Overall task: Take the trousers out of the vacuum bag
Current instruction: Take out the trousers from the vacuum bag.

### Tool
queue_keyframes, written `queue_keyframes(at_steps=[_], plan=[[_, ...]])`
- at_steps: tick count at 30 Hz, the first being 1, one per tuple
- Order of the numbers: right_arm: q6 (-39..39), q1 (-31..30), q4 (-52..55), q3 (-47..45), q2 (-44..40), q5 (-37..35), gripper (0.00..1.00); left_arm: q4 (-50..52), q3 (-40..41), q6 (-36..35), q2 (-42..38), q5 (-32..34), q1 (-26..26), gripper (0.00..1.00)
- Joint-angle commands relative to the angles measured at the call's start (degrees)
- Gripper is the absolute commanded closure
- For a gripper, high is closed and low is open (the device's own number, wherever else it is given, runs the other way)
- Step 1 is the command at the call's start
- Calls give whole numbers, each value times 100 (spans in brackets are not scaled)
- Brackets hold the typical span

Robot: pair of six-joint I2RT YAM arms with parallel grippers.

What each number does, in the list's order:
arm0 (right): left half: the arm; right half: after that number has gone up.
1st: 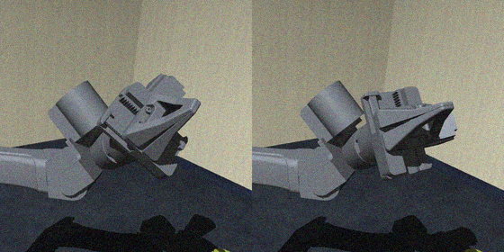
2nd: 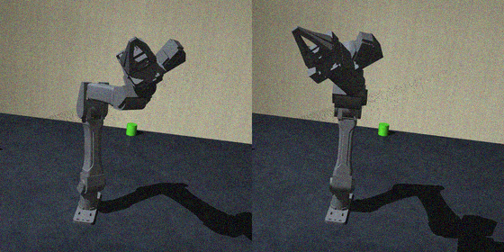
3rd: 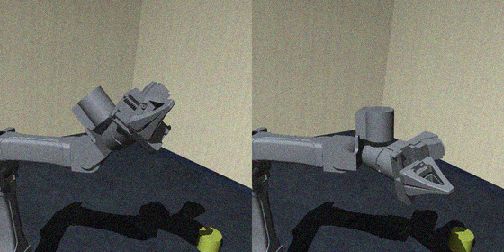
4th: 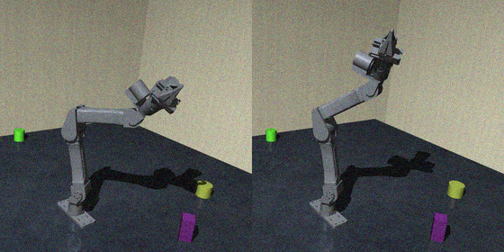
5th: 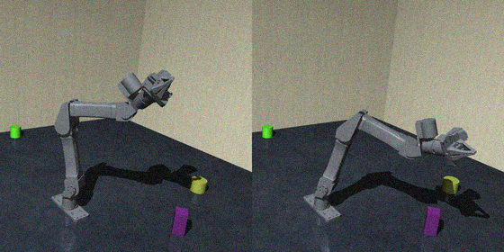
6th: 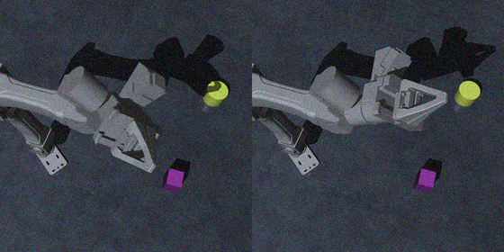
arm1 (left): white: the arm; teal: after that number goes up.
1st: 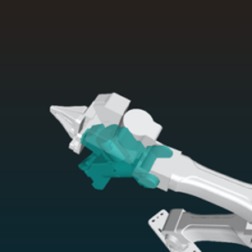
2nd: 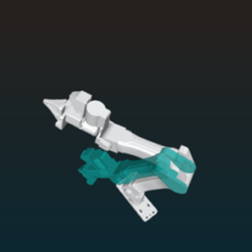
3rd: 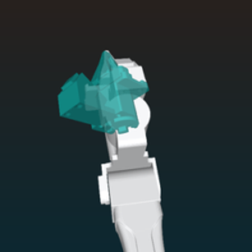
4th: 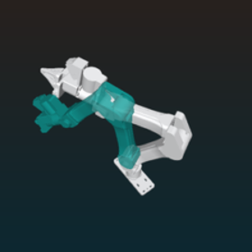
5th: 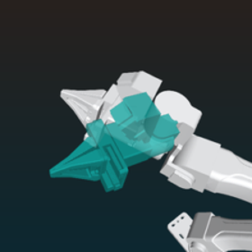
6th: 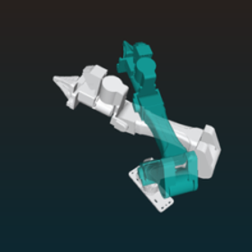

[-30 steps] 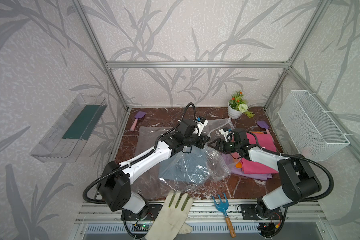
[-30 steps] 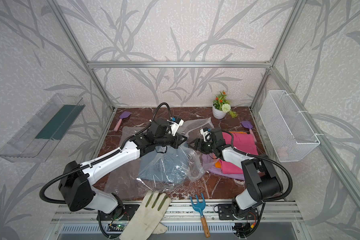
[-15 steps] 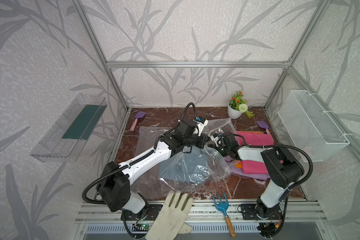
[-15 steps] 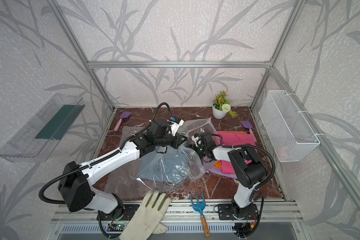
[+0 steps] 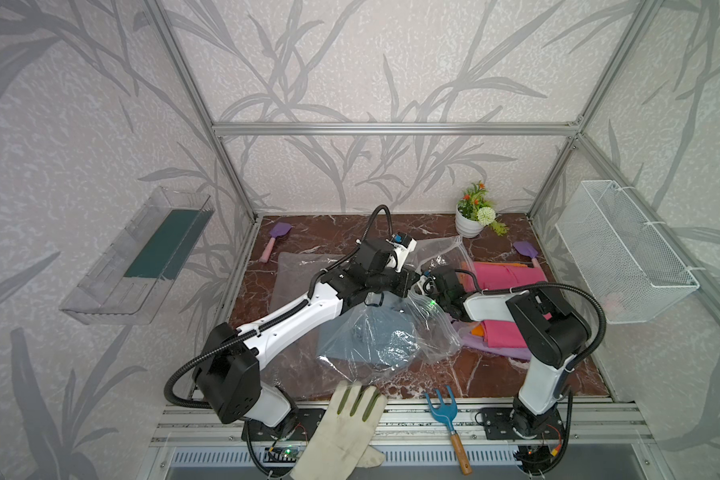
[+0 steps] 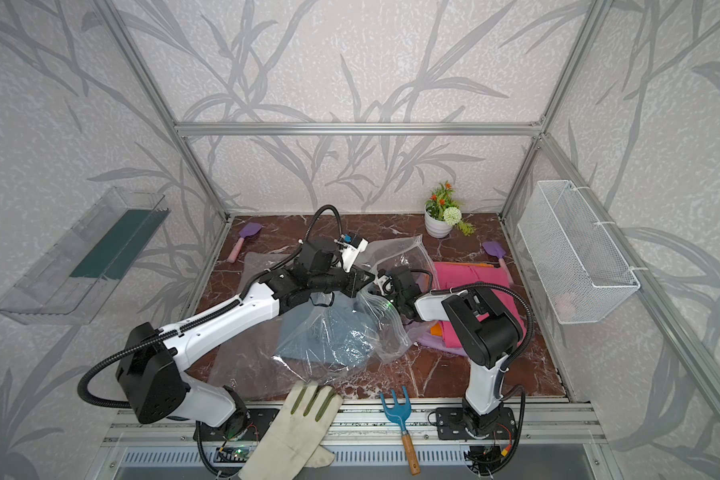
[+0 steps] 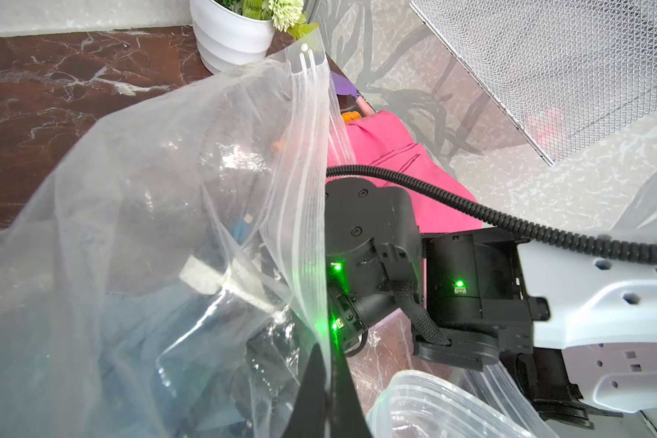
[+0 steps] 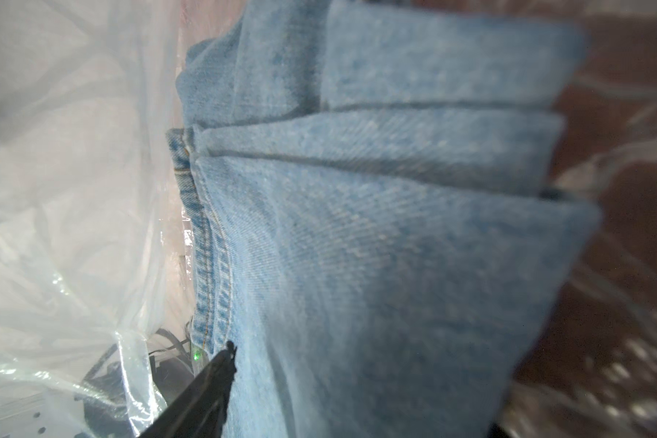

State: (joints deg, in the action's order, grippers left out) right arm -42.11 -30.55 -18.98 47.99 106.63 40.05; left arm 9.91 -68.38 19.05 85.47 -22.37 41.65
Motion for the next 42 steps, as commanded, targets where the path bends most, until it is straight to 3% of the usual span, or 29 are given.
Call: queue_keyframes(at_steps=[1,2,7,10,20,27,30,35,42], plan=[[-205,-127,-261,45,233,-15,35,55,50,-96,-181,-14,55,100],[-271,-135,-381,5,244,-28,39,56,53,-94,-203,-23,56,100],[-330,-111,-582,-86,98,-148,81,59,113,-109,-222,7,59,100],[-307,-19,-538,-113,-158,-205,92,63,131,-129,-254,64,55,100],[255,336,674,67,-1408,-297,93,33,193,-138,-277,170,56,100],[442,466,1280,111,-1833,-364,93,123,142,-225,-268,234,54,100],[467,488,1353,57,-1764,-412,90,138,119,-244,-259,235,56,100],[318,489,1038,-167,-1356,-384,77,169,70,-279,-217,240,54,100],[-57,466,268,-463,-916,-340,72,132,55,-240,-145,199,58,100]])
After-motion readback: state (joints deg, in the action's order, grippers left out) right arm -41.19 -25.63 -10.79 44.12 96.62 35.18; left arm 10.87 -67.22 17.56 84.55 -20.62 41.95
